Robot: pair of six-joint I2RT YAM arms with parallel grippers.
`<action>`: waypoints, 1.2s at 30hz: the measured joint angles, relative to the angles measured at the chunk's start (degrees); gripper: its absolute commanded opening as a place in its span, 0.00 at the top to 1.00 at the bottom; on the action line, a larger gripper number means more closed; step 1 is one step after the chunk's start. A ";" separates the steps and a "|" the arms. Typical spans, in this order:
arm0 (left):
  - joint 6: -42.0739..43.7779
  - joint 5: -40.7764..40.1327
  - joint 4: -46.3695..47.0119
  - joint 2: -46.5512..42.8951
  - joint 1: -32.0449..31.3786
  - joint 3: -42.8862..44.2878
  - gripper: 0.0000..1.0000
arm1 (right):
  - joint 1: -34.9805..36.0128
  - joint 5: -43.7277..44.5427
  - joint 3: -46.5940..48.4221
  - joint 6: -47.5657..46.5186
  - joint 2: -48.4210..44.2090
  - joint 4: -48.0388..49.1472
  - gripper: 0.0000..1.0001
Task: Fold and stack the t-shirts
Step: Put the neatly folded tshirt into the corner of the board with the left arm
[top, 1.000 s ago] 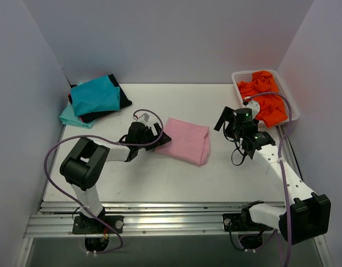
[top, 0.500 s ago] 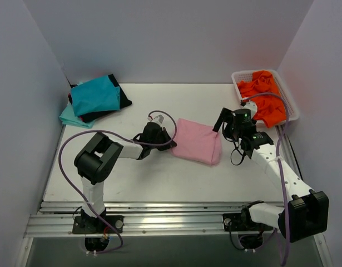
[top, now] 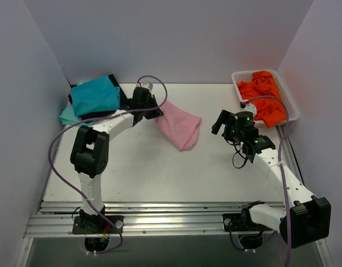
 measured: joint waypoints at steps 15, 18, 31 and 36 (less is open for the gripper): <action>14.23 4.28 -29.64 27.17 13.09 59.45 0.98 | 0.00 -4.96 -1.53 0.00 -1.18 2.14 0.00; 16.04 5.55 -35.36 31.43 15.32 68.28 0.98 | 0.00 -5.44 -1.77 0.00 -1.18 2.58 0.00; 19.12 13.51 -40.70 29.35 33.97 73.85 0.98 | 0.02 -8.13 -3.04 0.02 -1.11 4.24 0.00; 19.93 13.46 -41.07 25.09 39.47 72.57 0.98 | 0.11 -9.55 -3.34 0.09 -0.44 5.68 0.00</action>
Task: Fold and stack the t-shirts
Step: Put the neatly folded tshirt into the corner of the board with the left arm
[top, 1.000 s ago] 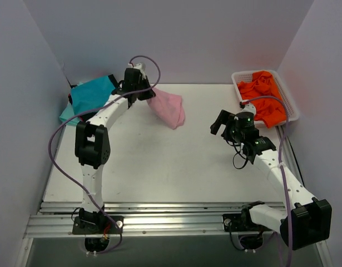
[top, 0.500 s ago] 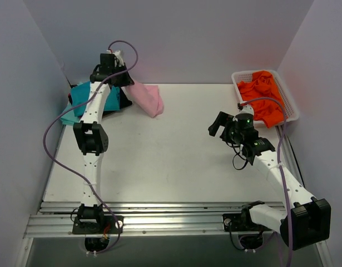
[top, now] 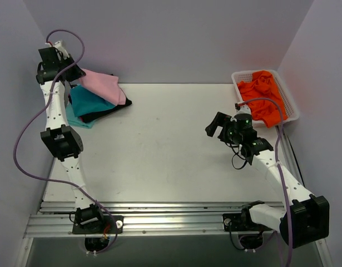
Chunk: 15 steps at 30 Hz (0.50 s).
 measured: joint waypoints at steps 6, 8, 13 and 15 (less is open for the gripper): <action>0.70 -1.16 0.33 -5.16 0.28 -2.93 0.98 | 0.76 -0.66 -0.33 0.09 0.48 0.85 0.00; 0.98 -1.88 0.50 -6.80 0.13 -5.64 0.98 | 1.14 -0.83 -0.33 0.09 0.85 0.94 0.00; 1.51 -5.73 1.22 -8.07 0.17 -11.04 0.98 | 1.49 -0.85 -0.42 0.09 0.92 1.05 0.00; 1.51 -8.11 1.36 -8.07 0.24 -13.05 0.98 | 1.81 -0.87 -0.42 0.09 0.92 1.14 0.00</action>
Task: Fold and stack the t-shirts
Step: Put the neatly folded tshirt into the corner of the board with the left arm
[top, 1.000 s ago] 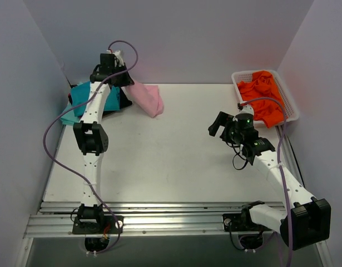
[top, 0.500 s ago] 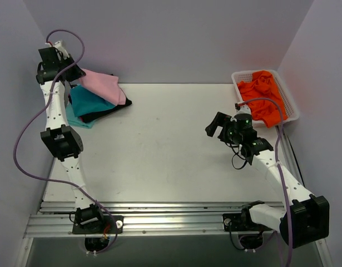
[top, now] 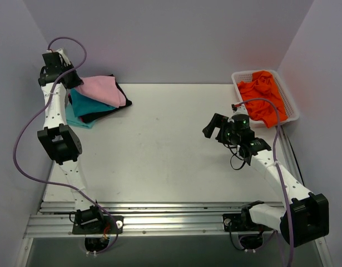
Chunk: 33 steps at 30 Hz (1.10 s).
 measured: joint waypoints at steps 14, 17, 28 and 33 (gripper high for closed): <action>-10.84 -5.99 13.44 -5.42 11.78 -28.94 0.22 | 1.70 0.00 -0.22 0.02 1.95 0.87 0.00; -13.53 -7.76 14.78 -6.58 12.02 -31.65 0.21 | 2.62 0.13 -0.22 0.02 2.43 0.87 0.00; -18.93 -16.92 22.34 -30.47 5.95 -50.31 0.17 | 8.57 8.74 0.09 -0.02 0.68 -0.04 0.00; -15.54 -20.72 27.26 -48.30 -6.64 -56.17 0.17 | 12.09 12.48 1.42 -0.44 -9.57 -1.27 0.00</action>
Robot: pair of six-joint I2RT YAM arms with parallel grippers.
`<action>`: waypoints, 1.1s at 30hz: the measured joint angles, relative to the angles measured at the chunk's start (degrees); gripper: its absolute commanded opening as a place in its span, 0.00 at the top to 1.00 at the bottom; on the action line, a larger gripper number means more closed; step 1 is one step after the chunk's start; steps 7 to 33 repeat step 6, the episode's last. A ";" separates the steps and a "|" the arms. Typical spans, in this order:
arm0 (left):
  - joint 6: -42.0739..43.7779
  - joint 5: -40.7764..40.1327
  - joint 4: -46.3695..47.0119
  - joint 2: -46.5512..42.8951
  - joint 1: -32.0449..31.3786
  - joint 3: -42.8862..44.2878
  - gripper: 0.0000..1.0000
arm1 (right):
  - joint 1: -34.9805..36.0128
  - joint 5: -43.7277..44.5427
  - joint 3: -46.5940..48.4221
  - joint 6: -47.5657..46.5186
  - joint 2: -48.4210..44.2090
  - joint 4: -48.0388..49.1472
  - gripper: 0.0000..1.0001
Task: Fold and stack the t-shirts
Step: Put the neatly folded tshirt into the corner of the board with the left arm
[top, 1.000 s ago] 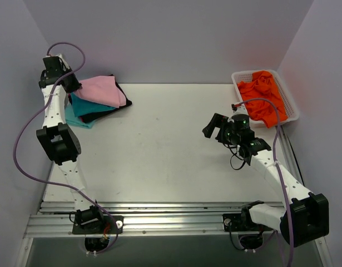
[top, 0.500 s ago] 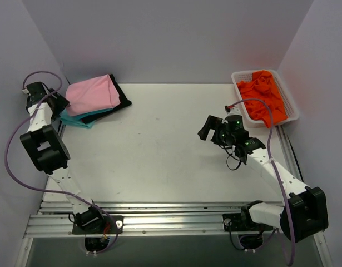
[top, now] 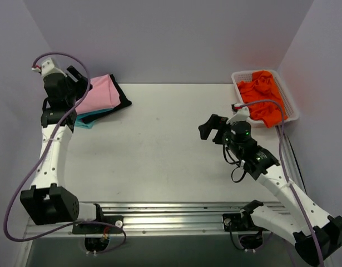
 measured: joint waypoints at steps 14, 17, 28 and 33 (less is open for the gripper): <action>2.78 2.27 8.76 -20.28 -7.45 -20.65 0.16 | 0.70 1.33 1.99 -1.29 -12.85 2.95 0.00; 2.78 2.27 8.76 -20.28 -7.45 -20.65 0.16 | 0.70 1.33 1.99 -1.29 -12.85 2.95 0.00; 2.78 2.27 8.76 -20.28 -7.45 -20.65 0.16 | 0.70 1.33 1.99 -1.29 -12.85 2.95 0.00; 2.78 2.27 8.76 -20.28 -7.45 -20.65 0.16 | 0.70 1.33 1.99 -1.29 -12.85 2.95 0.00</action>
